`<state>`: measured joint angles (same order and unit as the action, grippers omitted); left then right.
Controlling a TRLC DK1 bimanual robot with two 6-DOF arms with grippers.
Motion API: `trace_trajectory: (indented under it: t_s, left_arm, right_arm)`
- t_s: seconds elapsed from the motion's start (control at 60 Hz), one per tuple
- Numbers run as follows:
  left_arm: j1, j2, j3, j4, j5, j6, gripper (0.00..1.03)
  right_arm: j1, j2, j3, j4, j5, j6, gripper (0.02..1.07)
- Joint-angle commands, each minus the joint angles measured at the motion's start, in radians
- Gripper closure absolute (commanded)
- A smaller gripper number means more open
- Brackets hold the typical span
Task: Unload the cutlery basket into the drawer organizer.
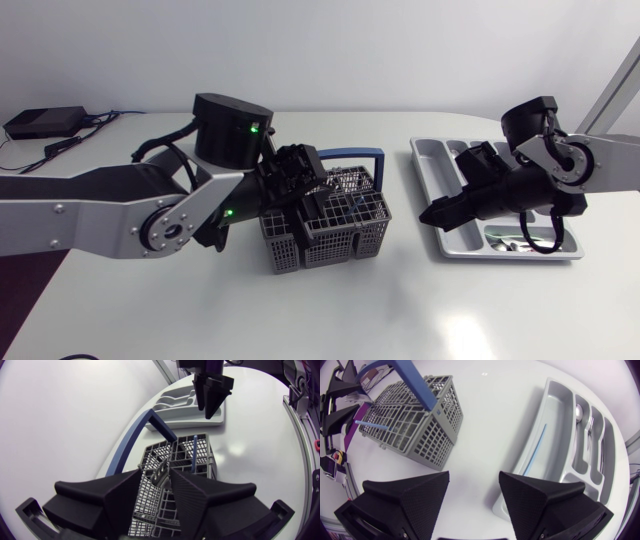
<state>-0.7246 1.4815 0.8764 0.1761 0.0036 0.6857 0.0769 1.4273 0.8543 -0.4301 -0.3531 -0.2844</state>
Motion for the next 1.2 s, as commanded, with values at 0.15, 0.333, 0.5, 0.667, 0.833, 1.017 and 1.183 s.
trace_trajectory:
  t_s: [0.15, 0.333, 0.5, 0.667, 0.833, 1.017, 1.183]
  left_arm:
    - [0.031, -0.017, -0.014, 0.006, 0.081, 0.04, 0.83]
    - [0.051, 0.0, 0.012, -0.035, 0.151, 0.046, 0.9]
    - [0.068, 0.007, 0.032, -0.064, 0.202, 0.054, 0.98]
    - [0.073, -0.015, 0.033, -0.07, 0.211, 0.055, 1.0]
    - [0.074, -0.052, 0.035, -0.079, 0.213, 0.048, 1.0]
    - [0.074, -0.087, 0.044, -0.084, 0.194, 0.003, 1.0]
    - [0.051, -0.089, 0.047, -0.087, 0.096, -0.034, 1.0]
  right_arm:
    - [0.081, -0.085, -0.054, -0.025, 0.011, 0.002, 0.34]
    - [0.123, -0.131, -0.067, -0.036, 0.017, 0.004, 0.34]
    - [0.144, -0.156, -0.075, -0.039, 0.023, 0.002, 0.34]
    - [0.166, -0.169, -0.075, -0.045, 0.036, 0.004, 0.34]
    - [0.181, -0.186, -0.077, -0.052, 0.042, 0.011, 0.34]
    - [0.19, -0.199, -0.074, -0.059, 0.046, 0.017, 0.34]
    - [0.199, -0.215, -0.075, -0.065, 0.048, 0.03, 0.34]
